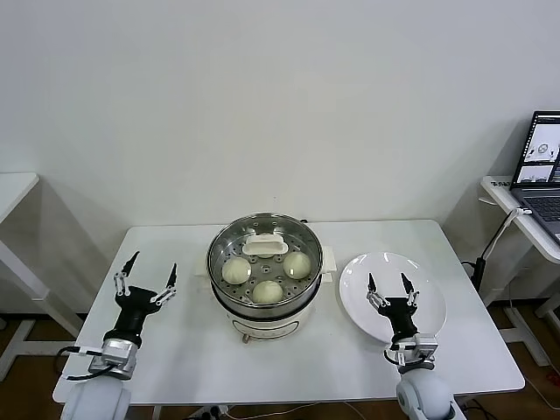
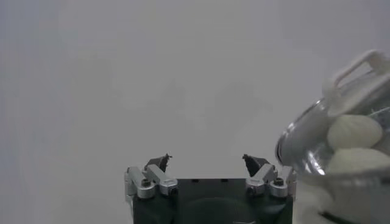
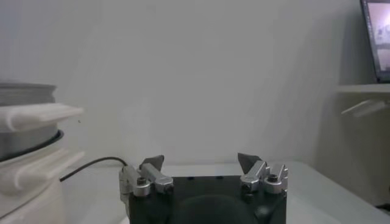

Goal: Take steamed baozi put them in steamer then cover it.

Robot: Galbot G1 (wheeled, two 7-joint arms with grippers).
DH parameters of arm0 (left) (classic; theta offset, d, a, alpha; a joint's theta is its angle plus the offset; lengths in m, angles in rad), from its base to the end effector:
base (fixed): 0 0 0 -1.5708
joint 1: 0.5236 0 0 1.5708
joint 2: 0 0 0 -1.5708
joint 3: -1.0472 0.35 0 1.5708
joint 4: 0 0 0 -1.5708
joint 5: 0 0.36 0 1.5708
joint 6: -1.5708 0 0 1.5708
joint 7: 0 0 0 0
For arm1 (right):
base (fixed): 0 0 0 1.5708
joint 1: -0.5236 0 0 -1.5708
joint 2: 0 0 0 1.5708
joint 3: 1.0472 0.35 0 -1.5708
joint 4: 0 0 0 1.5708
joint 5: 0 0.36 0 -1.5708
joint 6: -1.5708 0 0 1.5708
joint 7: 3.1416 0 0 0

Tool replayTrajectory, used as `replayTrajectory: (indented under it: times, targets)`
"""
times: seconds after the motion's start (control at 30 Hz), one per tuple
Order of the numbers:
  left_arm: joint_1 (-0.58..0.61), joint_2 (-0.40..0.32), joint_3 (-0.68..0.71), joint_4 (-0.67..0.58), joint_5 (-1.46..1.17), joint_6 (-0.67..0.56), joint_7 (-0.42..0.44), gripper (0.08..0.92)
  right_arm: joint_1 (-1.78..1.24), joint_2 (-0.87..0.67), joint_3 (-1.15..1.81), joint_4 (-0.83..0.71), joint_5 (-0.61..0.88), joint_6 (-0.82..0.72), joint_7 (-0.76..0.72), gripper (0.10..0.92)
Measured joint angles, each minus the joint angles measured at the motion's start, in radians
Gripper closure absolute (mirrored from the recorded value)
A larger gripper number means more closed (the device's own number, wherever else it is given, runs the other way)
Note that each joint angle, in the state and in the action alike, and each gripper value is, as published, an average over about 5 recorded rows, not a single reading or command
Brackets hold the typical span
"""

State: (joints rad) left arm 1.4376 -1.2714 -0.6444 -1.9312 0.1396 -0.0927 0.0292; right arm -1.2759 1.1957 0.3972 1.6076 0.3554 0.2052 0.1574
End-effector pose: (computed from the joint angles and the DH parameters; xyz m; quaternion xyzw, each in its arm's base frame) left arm 0.2327 0.1046 -0.3133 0.0243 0.9724 0.2292 0.0359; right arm 0.2728 -0.0812 -0.4023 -0.0128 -0.9998 -0.0043 0.0175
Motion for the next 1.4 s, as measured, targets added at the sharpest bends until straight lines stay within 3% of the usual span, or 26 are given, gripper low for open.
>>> replayTrajectory:
  times: [0.5, 1.4]
  targets:
    - [0.038, -0.008, -0.054, 0.121, -0.156, -0.140, 0.036, 0.177, -0.026, 0.008, 0.001, 0.017, 0.001, -0.011, -0.002, 0.203]
    - [0.050, -0.001, -0.070, 0.173, -0.183, -0.206, 0.055, 0.177, -0.034, 0.017, 0.006, 0.015, 0.001, -0.009, -0.014, 0.203]
